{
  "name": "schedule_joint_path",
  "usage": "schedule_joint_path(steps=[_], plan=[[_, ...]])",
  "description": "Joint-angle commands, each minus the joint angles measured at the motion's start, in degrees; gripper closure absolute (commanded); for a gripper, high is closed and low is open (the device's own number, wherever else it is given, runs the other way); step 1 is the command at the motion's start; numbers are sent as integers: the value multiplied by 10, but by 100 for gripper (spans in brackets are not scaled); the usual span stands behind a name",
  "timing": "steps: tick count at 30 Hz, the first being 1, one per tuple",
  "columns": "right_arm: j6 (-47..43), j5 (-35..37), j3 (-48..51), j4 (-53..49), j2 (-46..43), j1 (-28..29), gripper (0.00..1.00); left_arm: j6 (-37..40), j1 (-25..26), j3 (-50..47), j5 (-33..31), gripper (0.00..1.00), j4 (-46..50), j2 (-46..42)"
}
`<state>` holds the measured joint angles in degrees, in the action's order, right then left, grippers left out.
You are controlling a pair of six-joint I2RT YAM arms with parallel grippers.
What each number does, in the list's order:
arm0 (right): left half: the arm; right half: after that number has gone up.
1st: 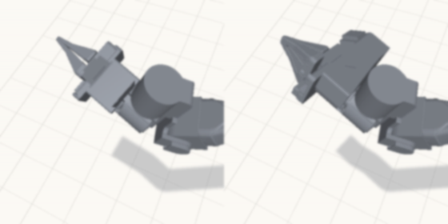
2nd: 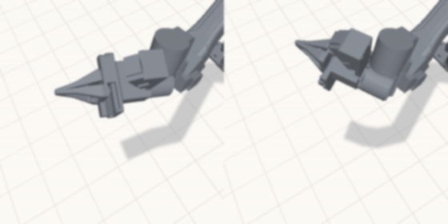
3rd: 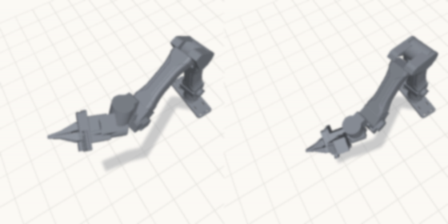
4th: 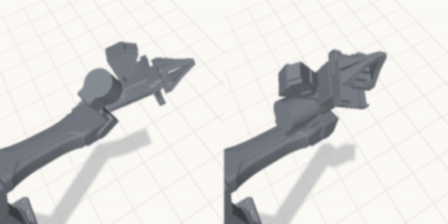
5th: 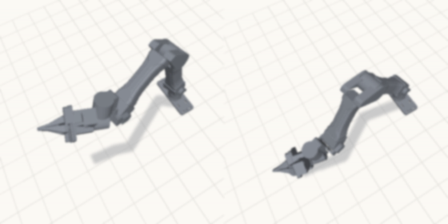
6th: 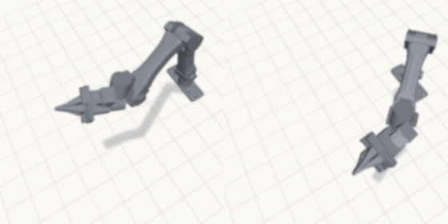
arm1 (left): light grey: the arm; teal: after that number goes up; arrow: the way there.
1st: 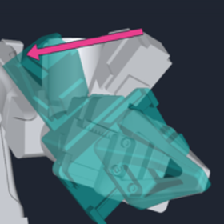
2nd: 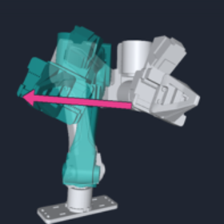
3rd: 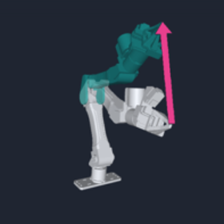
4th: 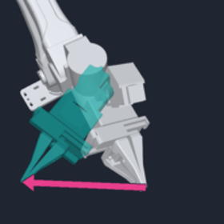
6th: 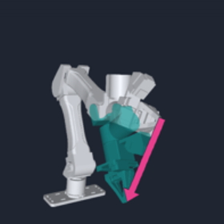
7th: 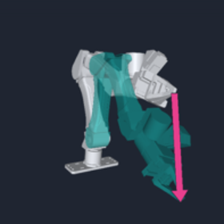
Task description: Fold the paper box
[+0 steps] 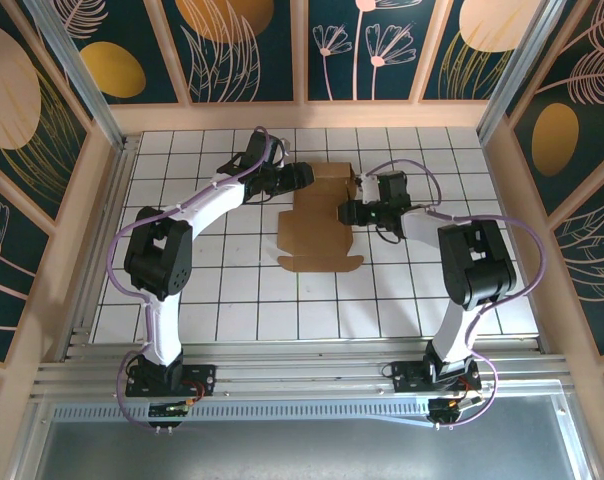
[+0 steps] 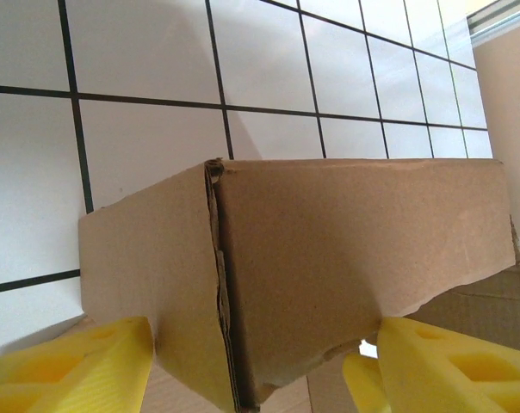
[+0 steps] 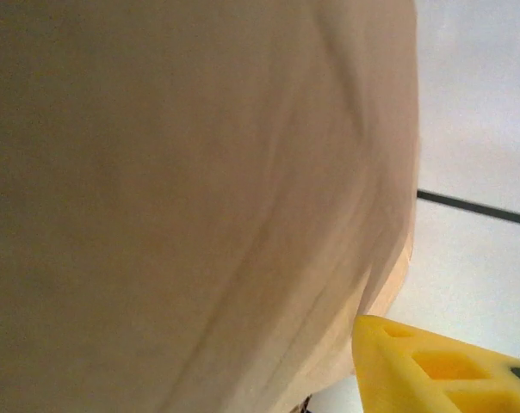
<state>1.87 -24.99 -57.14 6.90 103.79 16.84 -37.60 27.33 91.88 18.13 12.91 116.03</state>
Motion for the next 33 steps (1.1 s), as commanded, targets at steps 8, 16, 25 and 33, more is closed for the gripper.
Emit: schedule_joint_path(steps=[8,16,25,33], plan=[[-67,94,-42,-106,32,8,51,1,2,3,2,31,18,10],[-96,175,-67,-161,60,34,64,-2,2,3,5,31,15,10],[-67,130,-14,-91,15,37,59,11,2,2,3,30,16,5],[-18,81,23,-31,-66,-2,47,38,1,20,-84,13,39,-43]])
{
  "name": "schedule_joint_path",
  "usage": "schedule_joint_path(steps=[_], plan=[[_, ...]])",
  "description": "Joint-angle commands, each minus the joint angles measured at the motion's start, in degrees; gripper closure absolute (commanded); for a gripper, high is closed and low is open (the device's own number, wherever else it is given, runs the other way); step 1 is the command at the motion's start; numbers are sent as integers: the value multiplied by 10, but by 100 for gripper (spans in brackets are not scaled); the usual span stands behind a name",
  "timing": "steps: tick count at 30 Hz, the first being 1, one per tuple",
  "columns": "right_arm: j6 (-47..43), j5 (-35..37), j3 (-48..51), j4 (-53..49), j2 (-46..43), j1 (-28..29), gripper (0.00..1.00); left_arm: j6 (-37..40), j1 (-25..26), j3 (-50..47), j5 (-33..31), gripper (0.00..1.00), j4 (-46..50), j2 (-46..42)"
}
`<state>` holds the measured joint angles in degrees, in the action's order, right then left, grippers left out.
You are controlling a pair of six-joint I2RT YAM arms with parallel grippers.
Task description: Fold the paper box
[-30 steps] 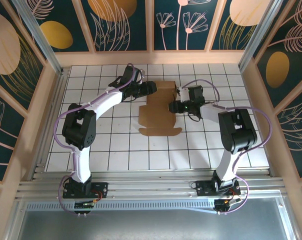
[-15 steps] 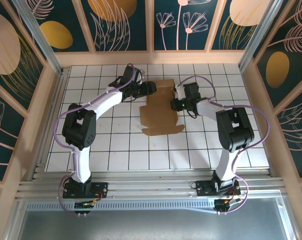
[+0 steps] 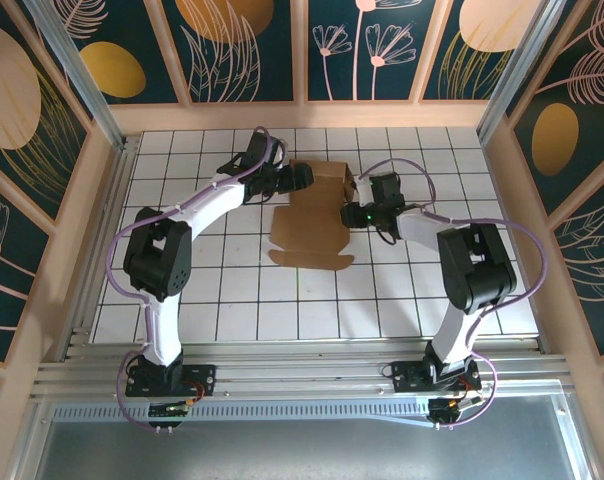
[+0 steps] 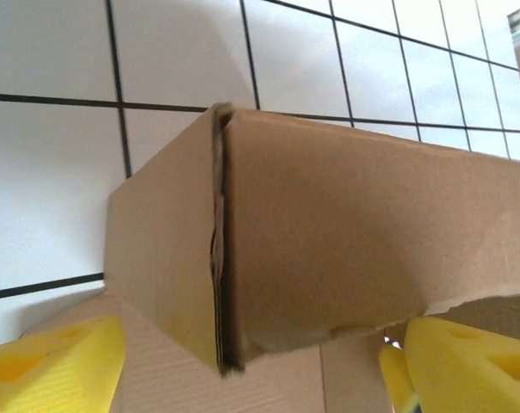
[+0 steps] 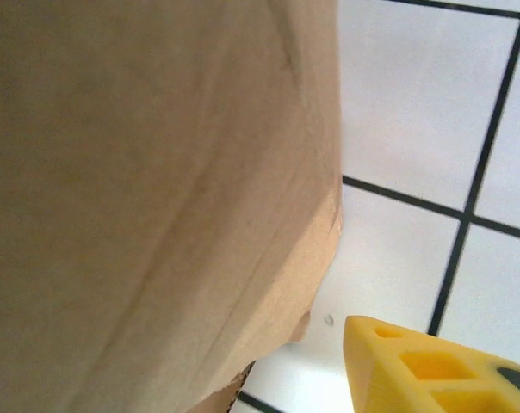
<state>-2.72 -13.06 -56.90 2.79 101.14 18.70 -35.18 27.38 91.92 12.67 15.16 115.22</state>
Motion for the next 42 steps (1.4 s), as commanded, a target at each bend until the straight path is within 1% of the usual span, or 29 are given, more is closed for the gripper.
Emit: schedule_joint_path(steps=[1,5,8,10,12,13,14,16,18,19,21,22,24,25,27,28,30,32,34,36,37,39,40,42], plan=[[37,-55,31,22,-53,-30,46,14,1,19,-27,12,14,-37],[59,-103,68,55,-94,-54,42,21,1,17,-10,8,5,-48],[62,-131,89,68,-120,-56,41,26,1,13,-5,8,0,-65],[69,-143,101,79,-138,-56,41,34,1,15,-2,11,2,-76],[86,-146,109,87,-158,-59,41,57,1,30,1,14,17,-75],[101,-137,112,88,-171,-60,41,79,2,47,0,15,35,-70],[124,-111,115,84,-186,-63,41,105,2,68,-7,16,57,-62],[205,-47,125,66,-214,-67,40,149,1,113,-33,15,96,-43],[274,-54,151,63,-241,-68,40,180,1,179,-70,15,157,-5],[317,-50,169,64,-255,-63,39,188,1,233,-89,15,202,24],[380,-67,210,97,-269,-48,35,190,1,317,-119,15,262,75],[414,-70,222,109,-266,-40,34,184,0,343,-126,15,282,93],[457,-89,237,144,-251,-27,33,165,-2,356,-126,15,285,105],[464,-78,238,147,-245,-22,33,156,-3,355,-123,15,279,105],[437,-44,235,143,-247,-29,33,149,-3,353,-120,15,275,99],[405,-42,233,145,-252,-41,32,149,-3,344,-114,15,269,85],[317,-20,220,141,-257,-55,31,147,-2,277,-96,15,233,38],[224,-10,192,123,-241,-59,30,143,11,177,-91,16,169,-34],[149,-35,152,98,-206,-58,30,144,43,33,-91,17,69,-120],[124,-30,135,100,-177,-59,30,130,69,-81,-85,20,-22,-188],[113,-40,127,107,-164,-62,31,116,77,-143,-75,23,-71,-215],[95,-38,113,118,-145,-63,33,101,90,-240,-63,27,-154,-245],[86,-34,101,118,-135,-64,34,104,101,-270,-65,31,-180,-249],[72,-27,76,111,-118,-64,37,118,128,-288,-62,35,-198,-230]])
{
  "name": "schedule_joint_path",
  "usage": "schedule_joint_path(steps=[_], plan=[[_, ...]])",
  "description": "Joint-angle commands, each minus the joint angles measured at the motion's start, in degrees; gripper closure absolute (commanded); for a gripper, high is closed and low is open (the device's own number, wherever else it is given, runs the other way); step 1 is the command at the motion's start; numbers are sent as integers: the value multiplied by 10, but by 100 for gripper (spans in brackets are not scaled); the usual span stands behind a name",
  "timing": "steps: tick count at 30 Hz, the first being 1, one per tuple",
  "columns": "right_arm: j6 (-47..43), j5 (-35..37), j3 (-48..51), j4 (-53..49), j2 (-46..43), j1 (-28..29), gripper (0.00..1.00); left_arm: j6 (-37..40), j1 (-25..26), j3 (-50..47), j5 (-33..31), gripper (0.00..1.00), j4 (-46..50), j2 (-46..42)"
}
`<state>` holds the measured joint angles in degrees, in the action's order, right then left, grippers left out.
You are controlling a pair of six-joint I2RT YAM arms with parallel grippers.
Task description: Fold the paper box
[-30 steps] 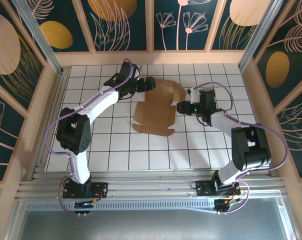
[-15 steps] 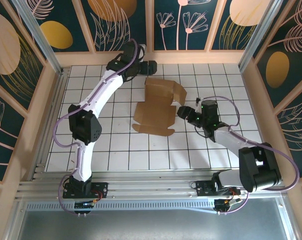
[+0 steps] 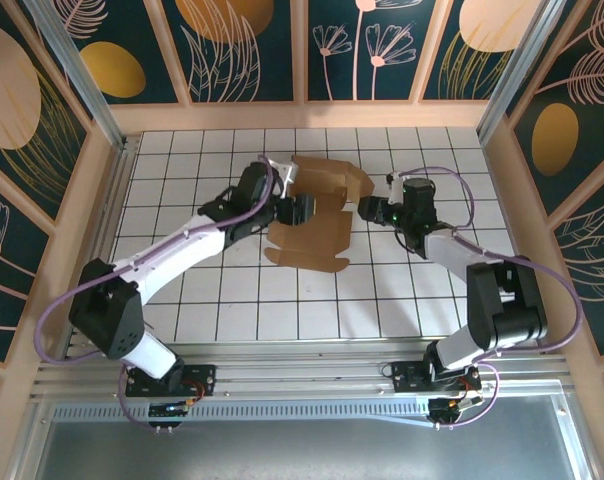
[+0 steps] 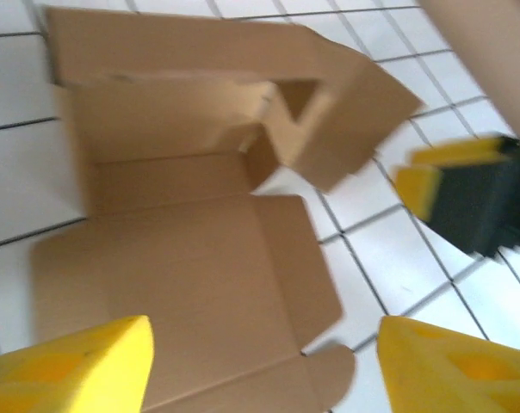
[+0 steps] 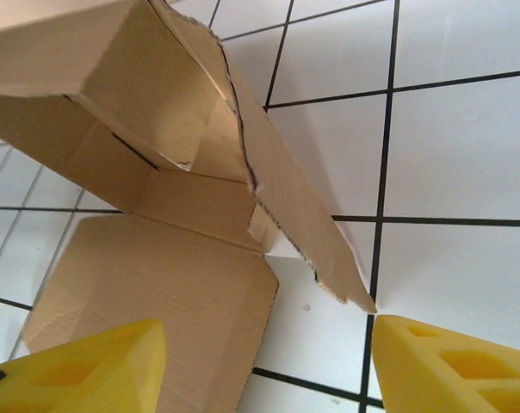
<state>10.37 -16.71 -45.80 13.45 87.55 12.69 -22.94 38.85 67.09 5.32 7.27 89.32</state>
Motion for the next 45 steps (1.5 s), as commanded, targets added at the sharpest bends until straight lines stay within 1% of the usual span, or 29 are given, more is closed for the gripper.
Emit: schedule_joint_path(steps=[1,3,5,8,11,15,18,20,22,25,30,32,37,45], plan=[[-64,12,-48,0,27,-4,38,1,27,-38,13,38,-124,48],[-72,5,-68,-5,42,-4,40,1,46,-32,17,42,-144,84],[-72,-2,-82,-8,55,-4,44,-7,53,-17,29,45,-160,137],[-75,0,-91,-18,62,-4,50,-17,56,8,18,46,-171,185],[-81,11,-90,-21,60,-3,55,-14,66,29,3,50,-183,211],[-84,12,-94,-27,62,-3,59,-7,79,67,-24,60,-180,252],[-78,7,-94,-29,63,-3,64,-17,79,94,-14,66,-182,283],[-74,5,-94,-28,64,-3,67,-24,81,112,6,72,-181,304],[-72,4,-96,-29,66,-3,69,-40,82,109,16,79,-193,317],[-67,4,-100,-33,69,-3,70,-56,82,100,20,85,-193,326],[-51,-4,-107,-33,74,-1,71,-73,82,90,56,87,-204,342],[-36,-18,-109,-36,76,-1,71,-82,82,87,52,87,-205,346],[48,-60,-123,-44,83,0,77,-87,82,98,39,88,-185,364],[138,-45,-148,-90,80,2,78,-93,82,80,14,90,-188,371]])
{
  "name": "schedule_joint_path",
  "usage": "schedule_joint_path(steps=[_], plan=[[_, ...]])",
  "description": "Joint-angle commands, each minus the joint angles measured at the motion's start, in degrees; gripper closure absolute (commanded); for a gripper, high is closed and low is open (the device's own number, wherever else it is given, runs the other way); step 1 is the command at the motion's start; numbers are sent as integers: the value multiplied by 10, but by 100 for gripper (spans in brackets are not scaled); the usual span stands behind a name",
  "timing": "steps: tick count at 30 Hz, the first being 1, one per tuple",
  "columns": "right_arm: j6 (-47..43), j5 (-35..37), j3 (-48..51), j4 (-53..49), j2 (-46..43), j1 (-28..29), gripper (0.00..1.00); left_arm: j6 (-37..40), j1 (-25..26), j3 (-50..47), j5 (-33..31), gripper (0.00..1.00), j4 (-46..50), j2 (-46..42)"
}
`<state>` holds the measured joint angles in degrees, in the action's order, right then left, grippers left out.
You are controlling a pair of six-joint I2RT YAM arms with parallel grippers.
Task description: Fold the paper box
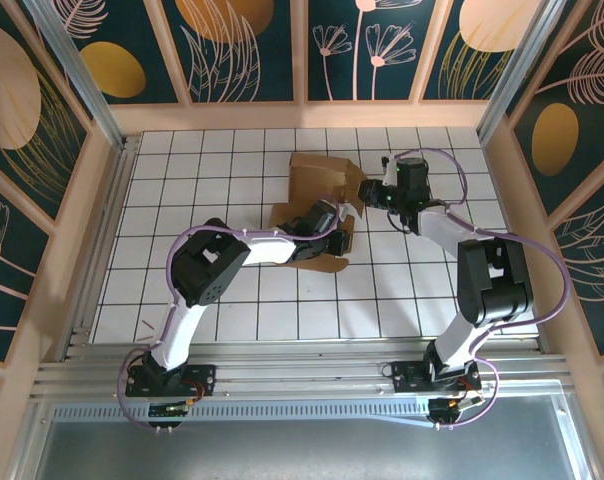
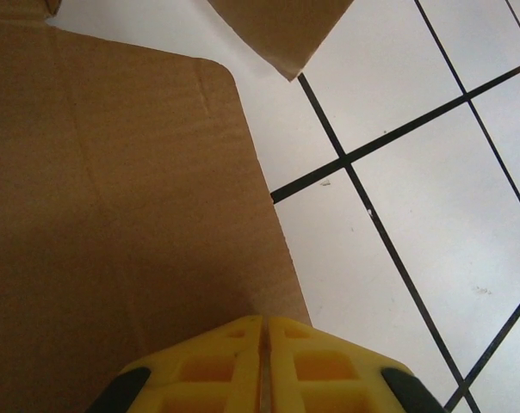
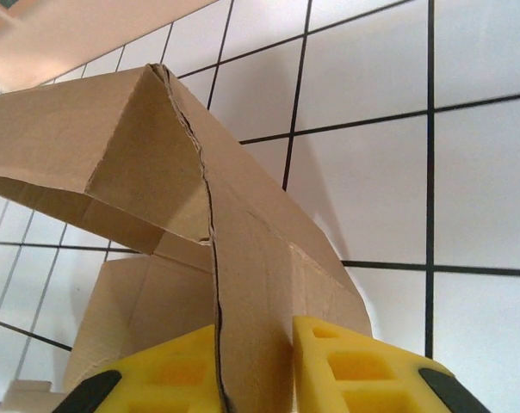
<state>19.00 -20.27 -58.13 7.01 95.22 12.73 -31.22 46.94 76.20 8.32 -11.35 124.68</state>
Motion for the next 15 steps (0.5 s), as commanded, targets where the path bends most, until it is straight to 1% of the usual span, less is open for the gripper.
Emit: schedule_joint_path(steps=[1,4,9,12,15], plan=[[60,-7,-29,-35,5,3,78,-13,2,-16,-17,90,-8,17],[82,-5,-36,-48,10,7,78,-21,1,-24,-12,90,-22,16],[115,46,-44,-79,23,33,77,-28,2,-19,-4,89,-29,22],[138,67,-40,-86,25,45,75,-30,1,-16,-6,89,-30,24],[147,85,-37,-89,24,60,75,-33,1,-12,-4,89,-30,26]])
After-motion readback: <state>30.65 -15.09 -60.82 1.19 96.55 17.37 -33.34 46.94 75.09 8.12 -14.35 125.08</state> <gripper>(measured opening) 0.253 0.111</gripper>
